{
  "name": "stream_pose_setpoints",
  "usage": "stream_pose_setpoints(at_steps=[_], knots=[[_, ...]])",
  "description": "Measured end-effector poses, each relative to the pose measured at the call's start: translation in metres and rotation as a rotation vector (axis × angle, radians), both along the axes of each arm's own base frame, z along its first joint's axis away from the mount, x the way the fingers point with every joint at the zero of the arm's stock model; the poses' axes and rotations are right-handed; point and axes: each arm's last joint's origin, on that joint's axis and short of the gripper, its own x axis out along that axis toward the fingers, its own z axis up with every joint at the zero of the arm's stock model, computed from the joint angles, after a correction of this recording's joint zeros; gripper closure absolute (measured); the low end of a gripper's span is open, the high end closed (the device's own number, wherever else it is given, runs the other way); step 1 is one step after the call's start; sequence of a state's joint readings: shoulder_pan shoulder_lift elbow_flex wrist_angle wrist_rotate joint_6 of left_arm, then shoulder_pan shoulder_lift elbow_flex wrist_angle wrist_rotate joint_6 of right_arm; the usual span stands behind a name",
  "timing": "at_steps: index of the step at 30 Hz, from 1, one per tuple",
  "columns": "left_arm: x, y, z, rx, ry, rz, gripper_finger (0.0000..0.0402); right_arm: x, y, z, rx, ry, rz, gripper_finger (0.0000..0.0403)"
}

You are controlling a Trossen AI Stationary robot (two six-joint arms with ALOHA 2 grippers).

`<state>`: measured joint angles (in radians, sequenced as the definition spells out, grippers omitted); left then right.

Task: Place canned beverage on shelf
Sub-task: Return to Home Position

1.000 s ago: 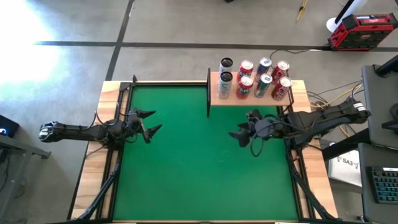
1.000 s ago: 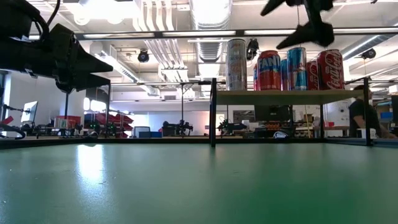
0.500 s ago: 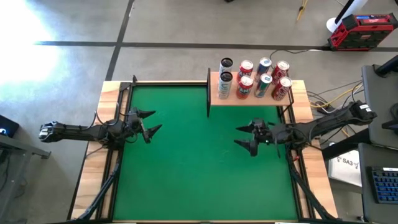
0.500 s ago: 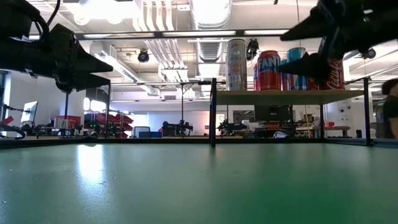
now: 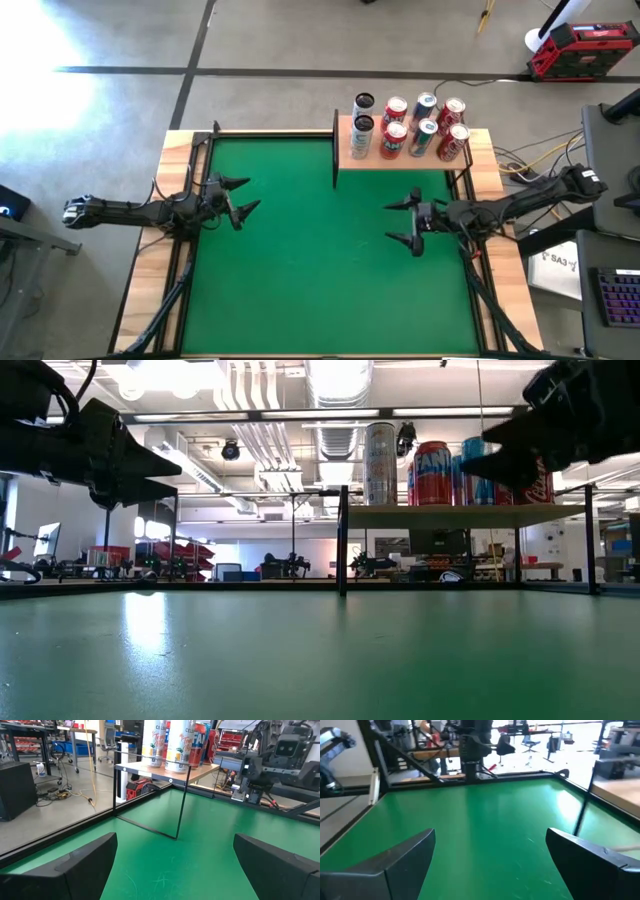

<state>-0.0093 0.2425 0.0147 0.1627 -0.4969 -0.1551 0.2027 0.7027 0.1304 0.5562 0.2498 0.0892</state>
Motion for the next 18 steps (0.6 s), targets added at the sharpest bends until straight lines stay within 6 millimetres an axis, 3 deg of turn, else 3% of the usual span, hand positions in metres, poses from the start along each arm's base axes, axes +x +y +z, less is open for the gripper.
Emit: stream_pose_setpoints(at_steps=[7,11,18], knots=[[0.000,0.000,0.000,0.000,0.000,0.000,0.0017,-0.022,-0.010,-0.019,0.098,-0.029,-0.089,0.0031],[0.000,0.000,0.000,0.000,0.000,0.000,0.0017,-0.030,-0.019,-0.014,0.110,-0.075,-0.118,0.0031],[0.000,0.000,0.000,0.000,0.001,0.000,0.0017,-0.051,-0.037,-0.006,0.078,-0.146,-0.023,0.0031]])
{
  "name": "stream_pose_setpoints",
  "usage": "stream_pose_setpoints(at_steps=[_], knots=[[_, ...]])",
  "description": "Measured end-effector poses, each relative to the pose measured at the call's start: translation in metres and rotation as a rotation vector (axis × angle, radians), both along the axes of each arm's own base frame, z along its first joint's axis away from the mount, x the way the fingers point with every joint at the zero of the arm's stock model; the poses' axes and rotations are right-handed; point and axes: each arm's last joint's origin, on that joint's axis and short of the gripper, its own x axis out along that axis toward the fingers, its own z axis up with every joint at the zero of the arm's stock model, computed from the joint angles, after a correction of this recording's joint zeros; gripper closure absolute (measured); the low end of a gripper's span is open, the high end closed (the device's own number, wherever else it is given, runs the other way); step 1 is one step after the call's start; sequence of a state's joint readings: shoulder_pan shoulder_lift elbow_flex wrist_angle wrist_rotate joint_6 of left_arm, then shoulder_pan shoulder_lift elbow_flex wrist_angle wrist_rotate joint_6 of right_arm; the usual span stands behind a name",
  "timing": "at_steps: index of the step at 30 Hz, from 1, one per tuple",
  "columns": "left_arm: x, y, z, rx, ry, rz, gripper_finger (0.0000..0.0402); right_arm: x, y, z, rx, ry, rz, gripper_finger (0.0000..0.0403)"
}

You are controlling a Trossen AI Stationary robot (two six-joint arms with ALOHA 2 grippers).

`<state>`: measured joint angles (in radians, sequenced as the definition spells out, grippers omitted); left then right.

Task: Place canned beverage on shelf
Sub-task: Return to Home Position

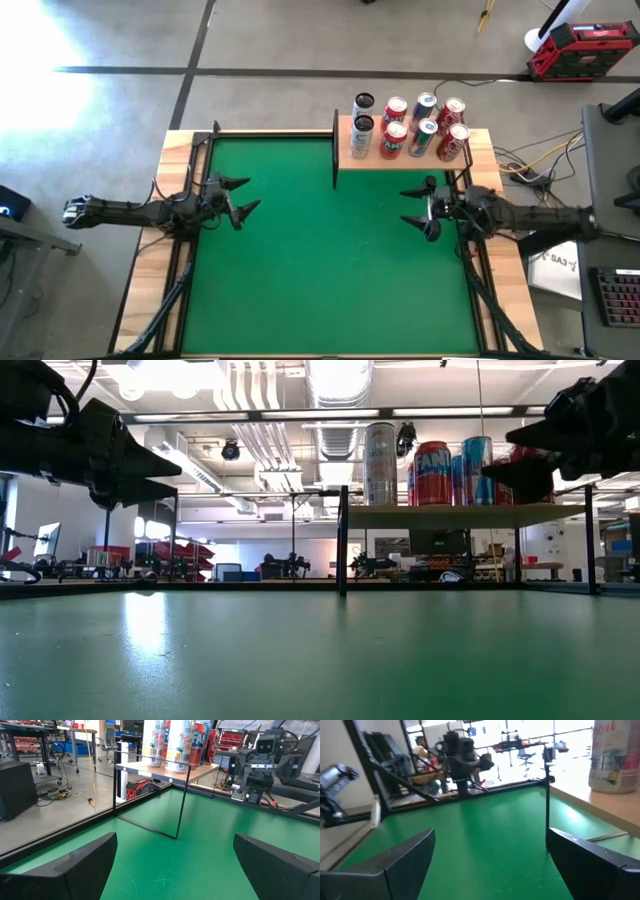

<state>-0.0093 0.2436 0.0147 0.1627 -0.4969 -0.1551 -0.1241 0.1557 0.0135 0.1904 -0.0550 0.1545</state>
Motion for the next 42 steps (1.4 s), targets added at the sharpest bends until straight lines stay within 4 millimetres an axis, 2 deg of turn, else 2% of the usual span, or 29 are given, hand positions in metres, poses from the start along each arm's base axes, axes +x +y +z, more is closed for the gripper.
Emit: stream_pose_setpoints(at_steps=[5,12,42], knots=[[0.0000,0.0000,0.0000,0.000,0.000,0.000,0.0017,-0.0107,-0.0037,-0.0019,0.003,-0.005,0.022,0.0031],[0.0000,0.0000,-0.0001,0.000,0.001,-0.001,0.0017,-0.0112,-0.0048,0.0033,-0.017,-0.031,-0.011,0.0031],[0.0001,0.0000,0.0000,0.000,0.001,0.000,0.0017,-0.0108,-0.0049,0.0025,-0.013,-0.017,-0.013,0.0031]])
